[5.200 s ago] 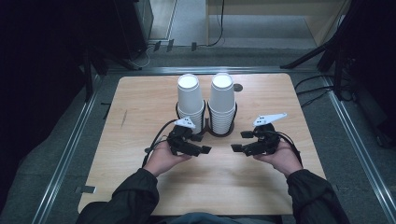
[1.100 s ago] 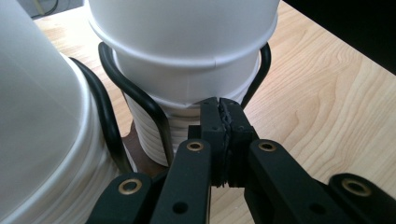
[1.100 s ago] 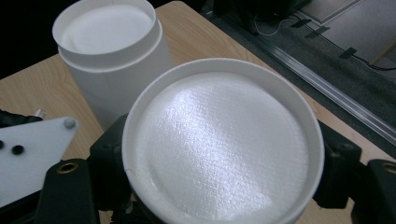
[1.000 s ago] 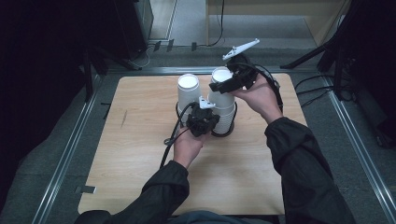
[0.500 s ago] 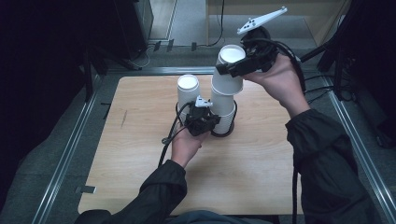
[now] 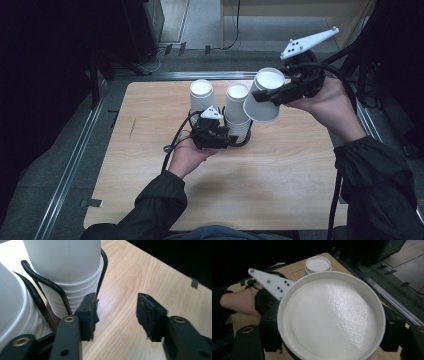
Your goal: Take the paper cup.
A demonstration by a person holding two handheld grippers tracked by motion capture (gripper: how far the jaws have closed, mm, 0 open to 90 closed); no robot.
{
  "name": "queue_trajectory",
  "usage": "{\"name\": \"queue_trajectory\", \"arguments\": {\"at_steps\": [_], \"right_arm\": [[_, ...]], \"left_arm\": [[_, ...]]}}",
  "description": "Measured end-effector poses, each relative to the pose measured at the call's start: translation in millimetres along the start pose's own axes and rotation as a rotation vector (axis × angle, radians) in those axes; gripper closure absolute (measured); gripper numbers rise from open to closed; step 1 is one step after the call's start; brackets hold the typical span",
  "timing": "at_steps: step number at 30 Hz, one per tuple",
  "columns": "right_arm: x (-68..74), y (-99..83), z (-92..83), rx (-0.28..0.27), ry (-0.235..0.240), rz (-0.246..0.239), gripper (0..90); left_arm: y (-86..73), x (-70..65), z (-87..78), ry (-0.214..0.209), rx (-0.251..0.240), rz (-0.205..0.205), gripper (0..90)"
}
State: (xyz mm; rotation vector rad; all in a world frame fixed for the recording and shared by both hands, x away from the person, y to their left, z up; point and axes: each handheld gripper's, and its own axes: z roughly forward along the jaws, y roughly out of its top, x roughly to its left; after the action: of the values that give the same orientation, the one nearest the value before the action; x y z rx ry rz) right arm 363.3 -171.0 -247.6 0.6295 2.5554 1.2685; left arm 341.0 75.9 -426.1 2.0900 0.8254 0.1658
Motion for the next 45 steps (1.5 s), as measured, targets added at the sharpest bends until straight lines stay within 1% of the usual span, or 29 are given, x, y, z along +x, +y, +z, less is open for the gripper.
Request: {"name": "queue_trajectory", "arguments": {"at_steps": [1,2,3,4,5,6,7,8,10,12,15,17,18,20,22,26,28,31,32,34,35,36,37,38,39,41,42,43,45], "right_arm": [[0.6,-7.4,-0.8,0.002,0.008,0.004,24.0],[1.1,-11.9,-0.7,0.002,0.011,0.008,24.0],[2.1,-19.1,-0.4,0.005,0.015,0.013,24.0],[2.6,-23.4,-0.1,0.006,0.015,0.012,24.0],[3.4,-30.2,0.6,0.002,0.022,0.017,24.0],[4.2,-38.9,2.8,0.001,0.024,0.018,24.0],[4.2,-38.9,2.8,0.001,0.024,0.018,24.0],[4.7,-43.6,4.2,0.002,0.030,0.017,24.0],[5.6,-52.6,8.3,0.003,0.030,0.008,24.0],[6.4,-61.0,12.6,0.011,0.032,0.007,24.0],[7.9,-71.8,18.1,0.012,0.042,0.008,24.0],[9.8,-81.0,23.7,0.010,0.057,0.003,24.0],[9.8,-81.0,23.7,0.010,0.057,0.003,24.0],[11.2,-86.8,28.0,0.016,0.065,0.002,24.0],[12.6,-92.9,32.8,0.020,0.066,0.000,24.0],[14.8,-105.5,43.0,0.023,0.083,0.008,24.0],[16.8,-112.6,49.1,0.032,0.088,0.006,24.0],[17.8,-124.4,58.2,0.025,0.111,-0.004,24.0],[18.0,-127.7,60.6,0.025,0.118,-0.003,24.0],[18.4,-135.9,67.3,0.027,0.128,0.008,24.0],[18.9,-139.7,70.5,0.027,0.128,0.014,24.0],[19.8,-147.3,78.7,0.028,0.134,0.024,24.0],[19.8,-147.3,78.7,0.028,0.134,0.024,24.0],[20.6,-152.7,85.0,0.023,0.142,0.035,24.0],[20.6,-152.7,85.0,0.023,0.142,0.035,24.0],[21.7,-158.3,91.8,0.022,0.154,0.042,24.0],[22.9,-160.4,94.5,0.021,0.149,0.037,24.0],[24.2,-162.4,98.2,0.017,0.137,0.017,24.0],[25.8,-163.7,102.9,0.015,0.127,0.023,24.0]], "left_arm": [[-0.7,-0.2,-1.4,-0.001,0.000,0.007,46.5],[-1.6,0.3,-3.7,-0.013,0.012,0.021,44.6],[-2.2,0.5,-4.8,-0.021,0.015,0.026,41.8],[-3.2,1.5,-6.9,-0.031,0.023,0.043,41.1],[-3.8,1.9,-8.5,-0.042,0.024,0.047,39.8],[-4.6,2.4,-9.7,-0.051,0.019,0.054,37.7],[-5.9,3.3,-11.5,-0.067,0.014,0.060,37.7],[-7.0,4.7,-13.4,-0.082,0.007,0.062,37.2],[-9.9,7.9,-16.8,-0.102,-0.005,0.054,36.7],[-12.7,11.4,-20.0,-0.112,-0.013,0.042,36.7],[-15.6,15.8,-22.6,-0.114,-0.025,0.053,36.4],[-17.7,17.8,-23.8,-0.132,-0.024,0.068,35.9],[-18.8,17.9,-24.0,-0.136,-0.026,0.079,35.9],[-20.9,17.8,-24.1,-0.136,-0.025,0.106,35.0],[-22.8,18.2,-23.7,-0.146,-0.026,0.114,34.8],[-27.5,20.0,-20.9,-0.169,-0.024,0.101,33.9],[-29.5,20.0,-19.6,-0.164,-0.026,0.107,32.6],[-32.5,19.5,-18.3,-0.155,-0.016,0.135,31.9],[-34.0,19.3,-18.3,-0.154,-0.014,0.135,31.8],[-37.6,19.9,-17.9,-0.170,-0.019,0.119,32.0],[-38.9,20.7,-17.2,-0.177,-0.010,0.115,32.0],[-40.2,21.4,-15.8,-0.185,0.001,0.115,31.2],[-41.1,21.8,-15.1,-0.186,0.007,0.120,31.2],[-42.2,21.8,-14.3,-0.188,0.011,0.121,29.9],[-43.3,21.8,-13.9,-0.195,0.017,0.120,29.9],[-44.8,21.1,-14.0,-0.210,0.026,0.126,29.1],[-46.1,20.8,-14.5,-0.219,0.023,0.116,28.3],[-46.8,21.4,-15.0,-0.229,0.023,0.111,28.8],[-50.1,22.5,-15.8,-0.245,0.020,0.094,29.7]]}}
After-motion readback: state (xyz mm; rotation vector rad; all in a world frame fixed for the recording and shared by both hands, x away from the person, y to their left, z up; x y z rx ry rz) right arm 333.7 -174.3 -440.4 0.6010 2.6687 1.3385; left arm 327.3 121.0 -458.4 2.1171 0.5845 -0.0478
